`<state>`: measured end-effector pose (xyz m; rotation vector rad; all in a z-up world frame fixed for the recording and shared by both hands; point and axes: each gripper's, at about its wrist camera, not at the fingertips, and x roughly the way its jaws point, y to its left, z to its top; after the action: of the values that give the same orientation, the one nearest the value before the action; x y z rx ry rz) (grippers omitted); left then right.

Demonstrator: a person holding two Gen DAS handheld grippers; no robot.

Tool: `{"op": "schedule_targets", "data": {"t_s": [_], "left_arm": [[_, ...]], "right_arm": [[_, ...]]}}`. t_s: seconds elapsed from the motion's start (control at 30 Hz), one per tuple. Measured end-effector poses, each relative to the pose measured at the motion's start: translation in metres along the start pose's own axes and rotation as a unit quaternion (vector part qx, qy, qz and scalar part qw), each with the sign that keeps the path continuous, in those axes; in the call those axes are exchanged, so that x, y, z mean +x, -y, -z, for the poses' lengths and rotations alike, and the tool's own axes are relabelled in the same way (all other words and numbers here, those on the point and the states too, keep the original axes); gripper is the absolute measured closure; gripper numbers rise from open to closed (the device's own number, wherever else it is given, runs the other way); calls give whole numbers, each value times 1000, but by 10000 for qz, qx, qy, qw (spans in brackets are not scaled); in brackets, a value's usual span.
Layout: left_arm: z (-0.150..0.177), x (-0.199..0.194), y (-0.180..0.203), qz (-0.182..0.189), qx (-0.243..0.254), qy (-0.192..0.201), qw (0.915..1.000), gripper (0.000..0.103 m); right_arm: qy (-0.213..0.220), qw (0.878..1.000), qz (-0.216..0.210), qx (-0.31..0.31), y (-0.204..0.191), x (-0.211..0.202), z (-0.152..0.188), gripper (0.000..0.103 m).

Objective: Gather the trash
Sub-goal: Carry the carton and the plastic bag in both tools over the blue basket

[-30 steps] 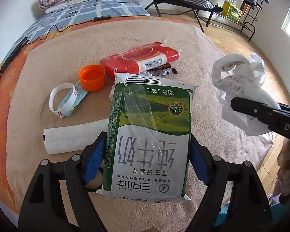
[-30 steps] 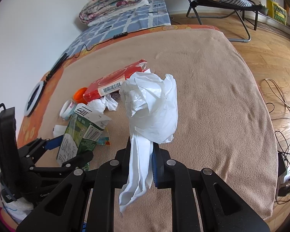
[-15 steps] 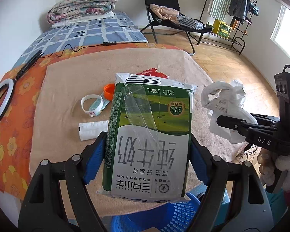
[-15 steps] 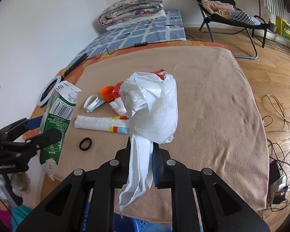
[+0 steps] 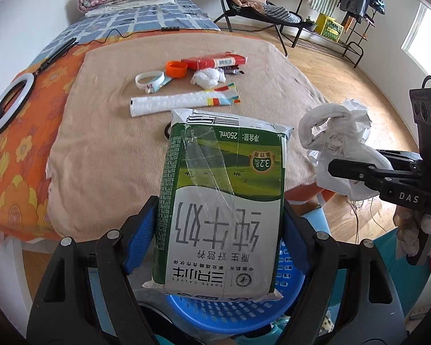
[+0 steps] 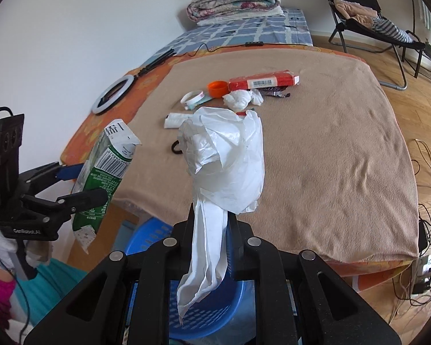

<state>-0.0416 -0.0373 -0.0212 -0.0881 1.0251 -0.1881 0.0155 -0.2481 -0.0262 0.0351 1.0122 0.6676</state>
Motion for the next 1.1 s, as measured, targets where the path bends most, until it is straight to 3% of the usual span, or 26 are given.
{"op": "schedule_targets", "data": {"t_s": [0.57, 0.8, 1.1], "left_arm": [[82, 56, -4, 87, -111, -905, 9958, 22], [100, 77, -5, 72, -88, -1217, 9925, 22], [103, 87, -6, 111, -100, -1320, 9911, 21]], "right_arm": [[-993, 9946, -125, -280, -27, 53, 88, 89], [-1258, 9918, -79, -202, -21, 72, 104, 89], [-1425, 9896, -19, -211, -24, 88, 107, 89]]}}
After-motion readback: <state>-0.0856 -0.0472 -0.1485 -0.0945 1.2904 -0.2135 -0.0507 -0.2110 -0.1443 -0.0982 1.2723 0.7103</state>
